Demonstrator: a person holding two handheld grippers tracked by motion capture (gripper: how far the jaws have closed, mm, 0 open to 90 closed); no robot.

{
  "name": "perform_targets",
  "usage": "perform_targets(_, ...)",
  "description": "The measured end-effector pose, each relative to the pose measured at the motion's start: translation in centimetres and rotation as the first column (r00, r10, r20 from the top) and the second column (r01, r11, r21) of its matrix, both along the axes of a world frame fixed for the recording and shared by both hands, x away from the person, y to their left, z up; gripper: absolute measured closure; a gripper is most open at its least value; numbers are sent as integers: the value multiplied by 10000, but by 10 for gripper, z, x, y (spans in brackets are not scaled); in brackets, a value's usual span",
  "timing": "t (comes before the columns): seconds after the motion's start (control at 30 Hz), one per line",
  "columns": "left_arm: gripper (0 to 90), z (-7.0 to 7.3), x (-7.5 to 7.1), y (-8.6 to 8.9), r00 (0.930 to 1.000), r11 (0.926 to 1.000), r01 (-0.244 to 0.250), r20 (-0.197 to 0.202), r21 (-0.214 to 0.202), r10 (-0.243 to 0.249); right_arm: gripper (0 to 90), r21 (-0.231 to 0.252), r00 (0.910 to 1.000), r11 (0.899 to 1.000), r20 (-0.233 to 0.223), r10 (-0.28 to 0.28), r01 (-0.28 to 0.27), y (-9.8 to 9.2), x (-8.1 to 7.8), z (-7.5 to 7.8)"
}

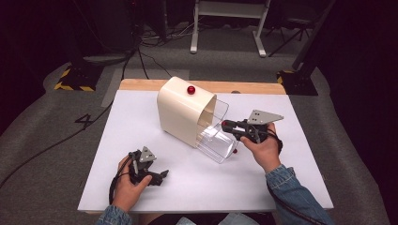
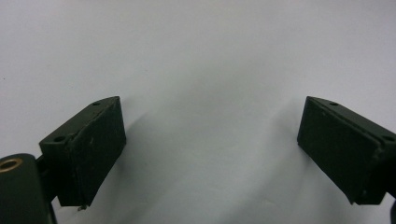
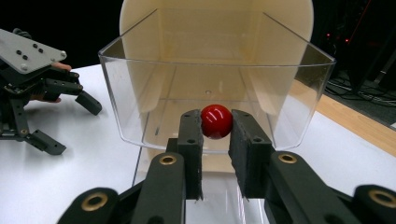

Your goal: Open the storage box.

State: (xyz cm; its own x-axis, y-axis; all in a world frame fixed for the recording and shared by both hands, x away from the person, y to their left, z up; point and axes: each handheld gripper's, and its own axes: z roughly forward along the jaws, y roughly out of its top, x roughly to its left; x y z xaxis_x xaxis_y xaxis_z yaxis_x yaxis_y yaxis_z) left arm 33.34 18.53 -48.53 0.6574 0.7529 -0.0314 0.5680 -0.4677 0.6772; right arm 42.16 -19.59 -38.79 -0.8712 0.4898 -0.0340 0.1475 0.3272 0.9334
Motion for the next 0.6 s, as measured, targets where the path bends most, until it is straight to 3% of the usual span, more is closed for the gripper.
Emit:
perform_targets(0.33,80,0,0,0,10000,10000,4,-3,3,-4,750,107,10000,9999,19,-89,88,-25,-14,1)
perform_targets(0.6,80,0,0,0,10000,10000,1,-5,-3,-1,748,-17,9994,9997,-275,-228,228,-34,-17,-8)
